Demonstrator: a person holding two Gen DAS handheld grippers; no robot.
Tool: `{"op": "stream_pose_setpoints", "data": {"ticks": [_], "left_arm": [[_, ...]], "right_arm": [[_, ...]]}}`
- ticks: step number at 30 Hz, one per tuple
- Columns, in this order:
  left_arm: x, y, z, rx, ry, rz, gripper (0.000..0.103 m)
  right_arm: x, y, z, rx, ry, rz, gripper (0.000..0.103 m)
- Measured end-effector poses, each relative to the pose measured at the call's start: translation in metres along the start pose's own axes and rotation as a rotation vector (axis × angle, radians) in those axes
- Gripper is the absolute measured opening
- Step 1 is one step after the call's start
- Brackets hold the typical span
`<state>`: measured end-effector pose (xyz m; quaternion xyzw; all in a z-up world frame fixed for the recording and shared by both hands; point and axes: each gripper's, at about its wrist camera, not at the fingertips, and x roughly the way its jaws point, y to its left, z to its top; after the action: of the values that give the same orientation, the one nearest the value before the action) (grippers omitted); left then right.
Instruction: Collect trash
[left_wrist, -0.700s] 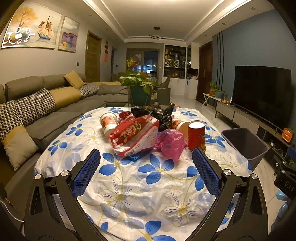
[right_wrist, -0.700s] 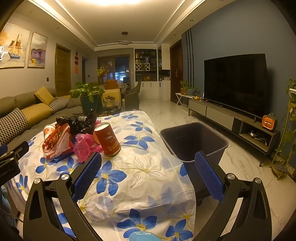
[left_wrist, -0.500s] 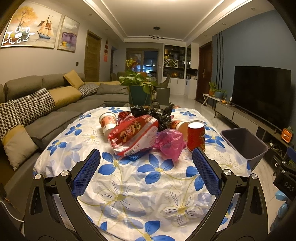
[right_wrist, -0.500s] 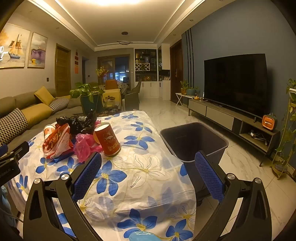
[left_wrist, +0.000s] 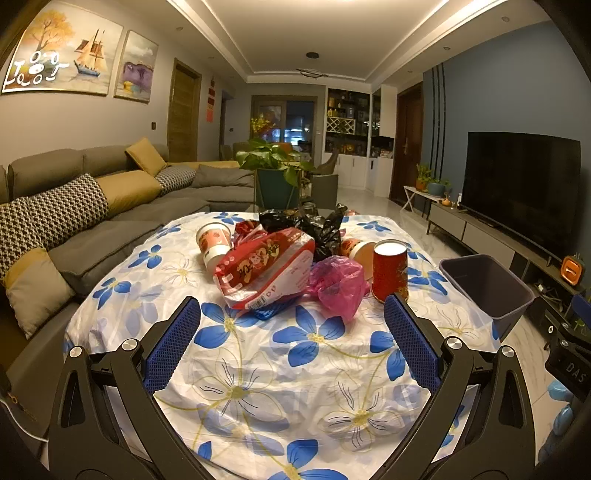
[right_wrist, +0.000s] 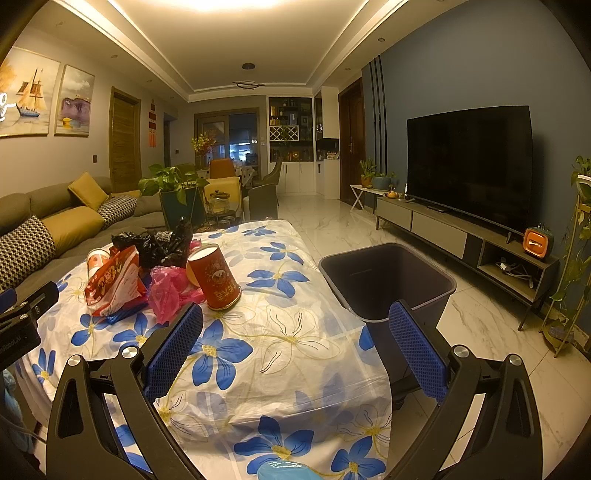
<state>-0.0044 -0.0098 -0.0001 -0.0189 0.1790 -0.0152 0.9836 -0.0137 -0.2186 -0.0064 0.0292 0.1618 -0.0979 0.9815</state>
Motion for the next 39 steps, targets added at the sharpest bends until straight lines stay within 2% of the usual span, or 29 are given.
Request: {"op": "stream_pose_setpoints", "data": {"ticks": [39], "left_arm": [[0.0011, 0.0009, -0.0006, -0.002, 0.004, -0.002, 0.098]], "right_arm": [[0.0032, 0.0012, -0.0003, 0.001, -0.001, 0.0, 0.098]]}}
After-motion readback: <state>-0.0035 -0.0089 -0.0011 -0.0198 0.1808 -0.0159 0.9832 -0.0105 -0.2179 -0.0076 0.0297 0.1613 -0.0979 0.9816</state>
